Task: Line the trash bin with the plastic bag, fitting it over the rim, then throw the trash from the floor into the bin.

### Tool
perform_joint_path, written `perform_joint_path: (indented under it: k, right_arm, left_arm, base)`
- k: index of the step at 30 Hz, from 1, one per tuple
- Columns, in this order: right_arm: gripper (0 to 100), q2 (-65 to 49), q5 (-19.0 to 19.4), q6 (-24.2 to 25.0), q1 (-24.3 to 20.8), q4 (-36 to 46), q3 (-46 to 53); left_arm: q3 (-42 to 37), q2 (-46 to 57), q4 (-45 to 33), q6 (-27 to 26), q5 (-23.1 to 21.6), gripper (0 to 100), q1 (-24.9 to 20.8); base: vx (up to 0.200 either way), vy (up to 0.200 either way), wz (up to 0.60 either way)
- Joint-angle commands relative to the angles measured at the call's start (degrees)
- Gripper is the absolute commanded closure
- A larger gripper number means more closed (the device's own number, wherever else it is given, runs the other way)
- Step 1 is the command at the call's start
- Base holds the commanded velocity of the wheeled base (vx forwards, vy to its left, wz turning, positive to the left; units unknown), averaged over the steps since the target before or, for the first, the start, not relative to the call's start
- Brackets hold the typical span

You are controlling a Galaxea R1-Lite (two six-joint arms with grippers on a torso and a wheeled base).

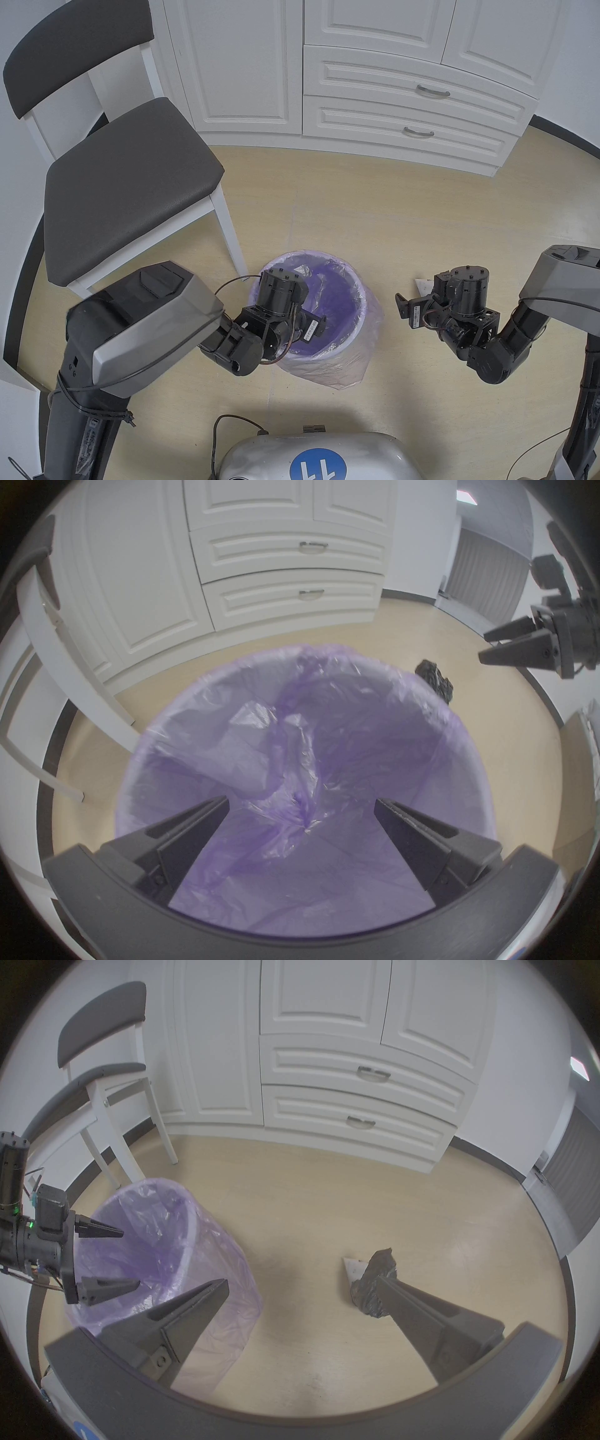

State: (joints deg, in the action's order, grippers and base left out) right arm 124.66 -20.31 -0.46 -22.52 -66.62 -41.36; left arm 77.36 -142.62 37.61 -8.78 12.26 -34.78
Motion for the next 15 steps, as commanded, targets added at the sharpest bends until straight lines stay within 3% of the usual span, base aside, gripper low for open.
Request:
perform_joint_path:
  k: [1,9,10,15]
  right_arm:
    - [0,-4.78,0.01,-2.61,-1.13,-3.08,3.92]
    - [0,-11.02,-0.52,-8.68,-2.09,-9.67,12.62]
    - [0,-15.50,-0.61,-11.49,-4.38,-9.76,16.84]
    - [0,-21.92,-0.17,-12.72,-8.16,-9.93,20.18]
  left_arm:
    - [-3.36,4.63,2.21,2.27,0.04,0,0.06]
    - [-13.03,12.89,8.97,5.53,-0.13,0,-0.73]
    - [-17.33,16.93,10.64,7.72,-0.22,0,-1.52]
    - [-26.82,25.02,12.67,8.78,-0.66,0,-2.13]
  base:
    - [0.000,0.000,0.00]
    - [0.000,0.000,0.00]
    - [0.000,0.000,0.00]
    - [0.000,0.000,0.00]
